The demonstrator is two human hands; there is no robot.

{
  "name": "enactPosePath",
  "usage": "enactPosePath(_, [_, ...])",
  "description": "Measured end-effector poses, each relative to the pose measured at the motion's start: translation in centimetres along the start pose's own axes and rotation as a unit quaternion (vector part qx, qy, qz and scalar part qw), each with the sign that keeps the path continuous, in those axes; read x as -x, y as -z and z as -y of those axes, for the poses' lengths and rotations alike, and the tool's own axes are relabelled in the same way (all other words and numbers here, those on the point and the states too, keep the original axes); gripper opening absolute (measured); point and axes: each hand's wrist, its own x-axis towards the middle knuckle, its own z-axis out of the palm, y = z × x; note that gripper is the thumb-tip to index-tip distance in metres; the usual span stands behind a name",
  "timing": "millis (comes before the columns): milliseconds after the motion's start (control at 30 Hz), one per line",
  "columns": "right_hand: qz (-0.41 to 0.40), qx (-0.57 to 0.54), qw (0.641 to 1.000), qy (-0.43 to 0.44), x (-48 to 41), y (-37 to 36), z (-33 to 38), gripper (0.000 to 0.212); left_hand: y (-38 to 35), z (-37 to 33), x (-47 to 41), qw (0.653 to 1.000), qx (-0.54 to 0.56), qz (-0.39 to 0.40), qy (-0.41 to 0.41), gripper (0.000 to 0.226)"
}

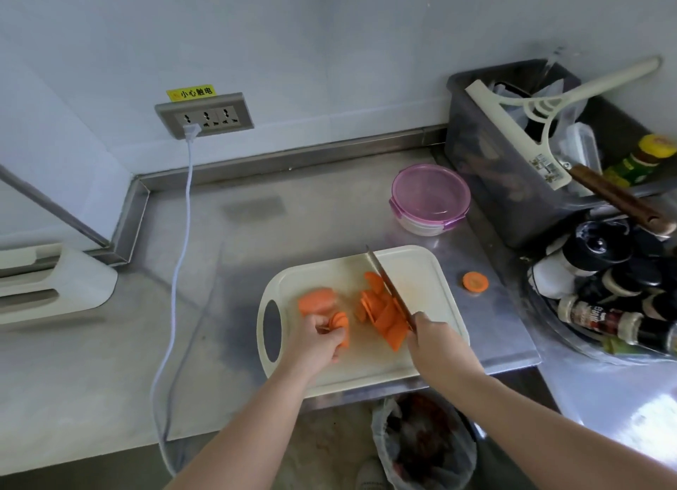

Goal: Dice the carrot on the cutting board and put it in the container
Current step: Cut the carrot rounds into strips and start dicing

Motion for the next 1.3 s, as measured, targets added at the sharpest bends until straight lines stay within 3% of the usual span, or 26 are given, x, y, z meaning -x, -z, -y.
enactPosePath(100, [0.009,0.026,0.999,0.033,0.3,-1.1,1.7,0.03,-1.1,0.1,1.3,0.981,0.166,0.035,0.09,0.008])
enactPosePath(167, [0.007,0.021,0.999,0.043,0.4,-1.7,2.5,0.03,-2.1,0.3,1.7,0.969,0.212,0.042,0.119,0.006])
enactPosePath(300, [0.025,0.021,0.998,0.058,0.8,-2.2,3.6,0.034,-2.9,1.0,1.5,0.96,0.255,0.004,0.119,0.023])
enactPosePath(467, [0.033,-0.055,0.996,0.062,1.7,-1.9,4.1,0.025,-1.1,1.7,1.0,0.963,0.247,-0.056,0.089,0.022])
enactPosePath(667, [0.056,-0.104,0.991,0.061,1.8,-2.5,4.4,0.024,-0.2,1.6,0.9,0.98,0.174,-0.069,0.063,0.007])
enactPosePath(800, [0.028,-0.108,0.992,0.063,1.2,-1.4,3.1,0.022,0.1,1.1,1.3,0.99,0.033,-0.135,-0.028,0.01])
enactPosePath(900, [0.006,-0.1,0.994,0.047,0.9,-0.3,1.7,0.022,-0.4,-0.3,1.5,0.984,-0.015,-0.155,-0.083,0.011])
enactPosePath(1133, [-0.044,-0.175,0.984,0.012,0.2,2.1,-1.4,0.017,-4.6,-3.6,-1.0,0.995,-0.07,-0.047,-0.059,0.02])
enactPosePath(1300, [-0.034,-0.188,0.981,-0.011,0.0,2.5,-3.3,0.019,-8.5,-5.0,-3.6,0.983,-0.166,-0.034,-0.068,0.025])
